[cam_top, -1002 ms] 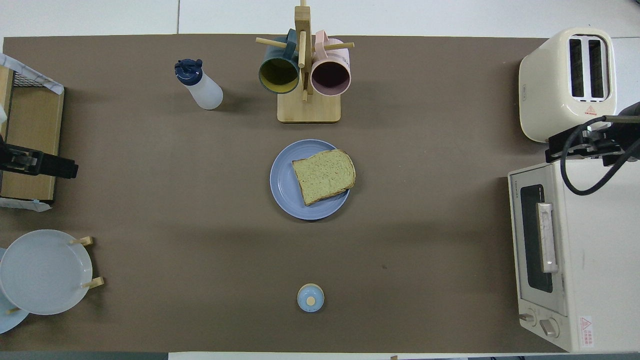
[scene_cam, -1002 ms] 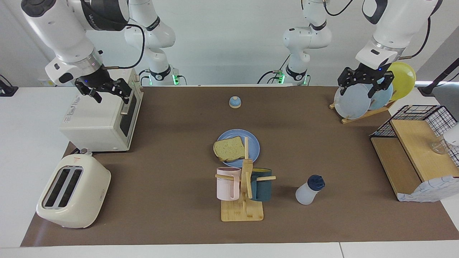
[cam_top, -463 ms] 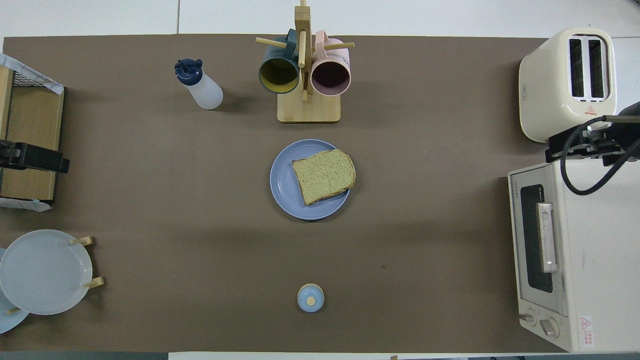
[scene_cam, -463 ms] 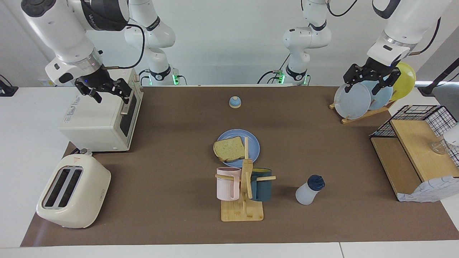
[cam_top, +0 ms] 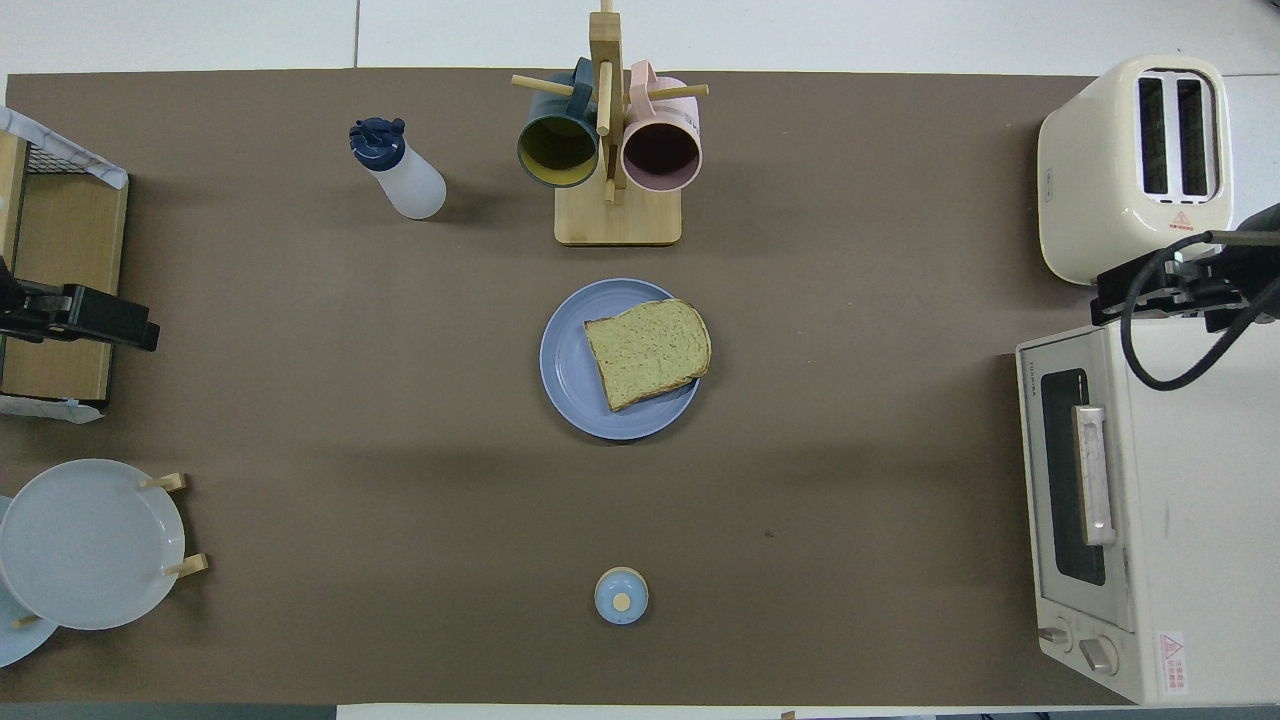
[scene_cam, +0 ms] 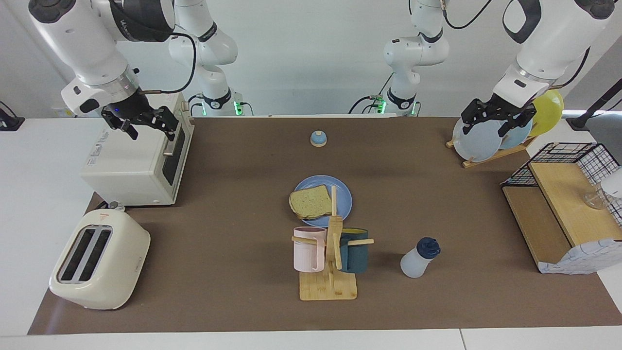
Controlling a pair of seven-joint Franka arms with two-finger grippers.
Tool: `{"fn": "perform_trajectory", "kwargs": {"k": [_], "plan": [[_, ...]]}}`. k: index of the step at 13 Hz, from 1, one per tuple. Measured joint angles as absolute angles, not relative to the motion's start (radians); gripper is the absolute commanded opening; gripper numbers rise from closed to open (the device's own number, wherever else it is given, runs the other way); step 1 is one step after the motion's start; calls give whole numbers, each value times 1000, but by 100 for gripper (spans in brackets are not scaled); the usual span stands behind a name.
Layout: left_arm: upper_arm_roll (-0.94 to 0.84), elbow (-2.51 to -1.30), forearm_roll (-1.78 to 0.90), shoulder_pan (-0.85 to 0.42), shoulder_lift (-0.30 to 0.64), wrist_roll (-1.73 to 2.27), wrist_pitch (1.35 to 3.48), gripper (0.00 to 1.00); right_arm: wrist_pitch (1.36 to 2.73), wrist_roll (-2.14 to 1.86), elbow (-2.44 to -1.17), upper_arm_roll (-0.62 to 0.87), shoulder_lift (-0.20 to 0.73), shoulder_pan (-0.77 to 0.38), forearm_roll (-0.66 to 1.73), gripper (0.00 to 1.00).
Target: Put bread on plate and add seasoning
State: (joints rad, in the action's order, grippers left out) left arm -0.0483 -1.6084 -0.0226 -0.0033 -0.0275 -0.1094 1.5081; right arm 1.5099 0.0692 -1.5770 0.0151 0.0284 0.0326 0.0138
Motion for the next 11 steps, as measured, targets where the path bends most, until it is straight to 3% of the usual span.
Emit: {"fn": "perform_trajectory", "kwargs": {"k": [11], "plan": [[-42, -1589, -22, 22, -33, -60, 1479, 100, 1510, 69, -1577, 15, 28, 33, 14, 100]]}}
